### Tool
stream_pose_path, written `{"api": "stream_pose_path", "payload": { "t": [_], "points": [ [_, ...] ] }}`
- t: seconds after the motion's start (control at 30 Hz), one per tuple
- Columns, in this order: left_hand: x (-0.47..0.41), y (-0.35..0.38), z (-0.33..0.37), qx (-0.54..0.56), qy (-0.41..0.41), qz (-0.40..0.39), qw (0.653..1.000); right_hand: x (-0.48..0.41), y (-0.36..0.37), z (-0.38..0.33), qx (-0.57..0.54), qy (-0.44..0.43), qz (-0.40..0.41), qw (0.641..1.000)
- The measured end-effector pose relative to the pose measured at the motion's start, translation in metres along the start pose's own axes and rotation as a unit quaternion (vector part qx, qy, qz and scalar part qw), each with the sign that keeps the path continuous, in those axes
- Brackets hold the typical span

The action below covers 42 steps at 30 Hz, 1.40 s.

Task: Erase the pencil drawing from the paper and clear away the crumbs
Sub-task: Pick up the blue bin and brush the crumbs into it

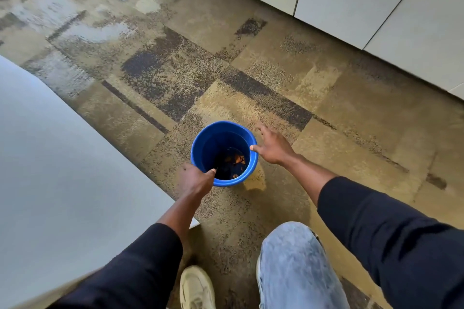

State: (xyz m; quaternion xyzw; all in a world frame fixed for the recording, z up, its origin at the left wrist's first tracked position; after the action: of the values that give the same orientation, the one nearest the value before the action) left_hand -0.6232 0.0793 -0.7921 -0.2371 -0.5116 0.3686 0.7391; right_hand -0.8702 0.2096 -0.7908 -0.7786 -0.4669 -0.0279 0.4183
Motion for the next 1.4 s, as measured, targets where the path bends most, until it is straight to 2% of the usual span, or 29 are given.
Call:
{"api": "stream_pose_path", "payload": {
  "t": [0.17, 0.33, 0.5, 0.7, 1.2, 1.4],
  "points": [
    [-0.015, 0.032, -0.026, 0.049, -0.053, -0.016, 0.997, -0.017, 0.04, 0.037, -0.034, 0.052, -0.041, 0.997],
    [-0.024, 0.044, -0.033, 0.059, -0.072, -0.023, 0.995, -0.031, 0.057, 0.047, -0.04, 0.055, -0.021, 0.997],
    [-0.026, 0.05, -0.03, 0.129, -0.086, -0.029, 0.987, -0.033, 0.056, 0.044, -0.066, 0.079, -0.009, 0.995],
    [-0.008, 0.022, -0.018, 0.121, -0.077, -0.001, 0.99, -0.014, 0.024, 0.021, -0.076, 0.065, 0.017, 0.995],
    [0.158, -0.17, 0.092, 0.124, -0.003, 0.038, 0.992, 0.132, -0.161, -0.144, -0.135, 0.033, 0.108, 0.984],
    [0.235, -0.255, 0.134, 0.167, 0.019, 0.047, 0.985, 0.187, -0.227, -0.213, -0.175, 0.02, 0.125, 0.976]
  ]
}}
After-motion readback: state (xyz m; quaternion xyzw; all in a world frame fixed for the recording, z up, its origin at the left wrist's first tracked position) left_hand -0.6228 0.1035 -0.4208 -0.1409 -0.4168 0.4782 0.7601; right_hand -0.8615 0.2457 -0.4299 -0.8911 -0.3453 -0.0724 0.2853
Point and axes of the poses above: each hand's wrist, its own x-axis away from the middle knuckle, its own y-axis out of the palm, z = x × y, the point moved 10 cm from there along -x, towards the middle knuckle, and after that the axes turned 6 degrees about -x, right-handed, at the moved point
